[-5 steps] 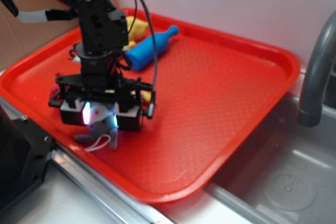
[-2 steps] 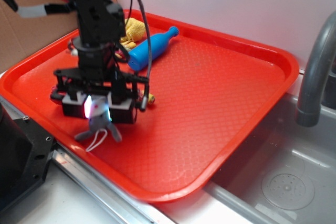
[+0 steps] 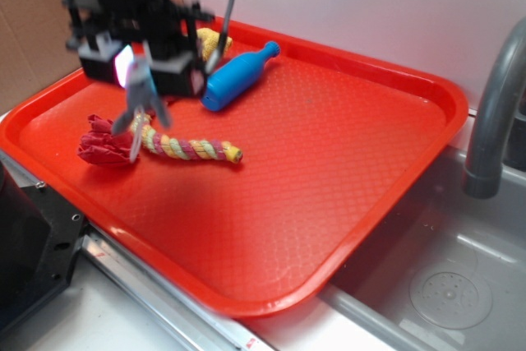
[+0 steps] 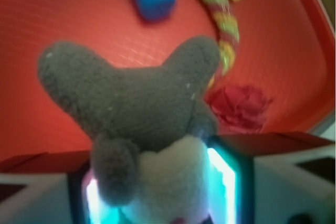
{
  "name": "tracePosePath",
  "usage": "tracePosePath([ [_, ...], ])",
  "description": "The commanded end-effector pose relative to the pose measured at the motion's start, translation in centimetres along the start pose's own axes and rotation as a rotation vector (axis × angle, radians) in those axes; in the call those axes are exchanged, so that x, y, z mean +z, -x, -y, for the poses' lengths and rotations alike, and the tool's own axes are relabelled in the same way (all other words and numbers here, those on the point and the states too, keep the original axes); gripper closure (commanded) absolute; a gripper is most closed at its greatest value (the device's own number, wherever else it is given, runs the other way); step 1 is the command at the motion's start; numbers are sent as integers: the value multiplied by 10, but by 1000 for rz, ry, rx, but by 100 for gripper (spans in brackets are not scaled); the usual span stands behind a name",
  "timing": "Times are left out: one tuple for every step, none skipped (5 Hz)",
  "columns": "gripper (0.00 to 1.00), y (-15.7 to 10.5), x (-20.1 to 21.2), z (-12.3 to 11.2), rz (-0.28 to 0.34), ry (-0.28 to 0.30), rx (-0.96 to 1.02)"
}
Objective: Grab the gray animal.
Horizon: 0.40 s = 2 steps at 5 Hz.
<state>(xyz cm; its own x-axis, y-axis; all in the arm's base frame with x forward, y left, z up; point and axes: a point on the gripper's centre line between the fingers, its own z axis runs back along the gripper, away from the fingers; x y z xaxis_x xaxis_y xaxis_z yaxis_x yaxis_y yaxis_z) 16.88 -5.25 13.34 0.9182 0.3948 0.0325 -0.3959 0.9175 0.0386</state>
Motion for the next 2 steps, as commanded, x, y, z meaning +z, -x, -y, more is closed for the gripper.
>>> tracePosePath([
  [100, -6, 68, -9, 27, 123, -263],
  [100, -6, 83, -11, 50, 181, -321],
])
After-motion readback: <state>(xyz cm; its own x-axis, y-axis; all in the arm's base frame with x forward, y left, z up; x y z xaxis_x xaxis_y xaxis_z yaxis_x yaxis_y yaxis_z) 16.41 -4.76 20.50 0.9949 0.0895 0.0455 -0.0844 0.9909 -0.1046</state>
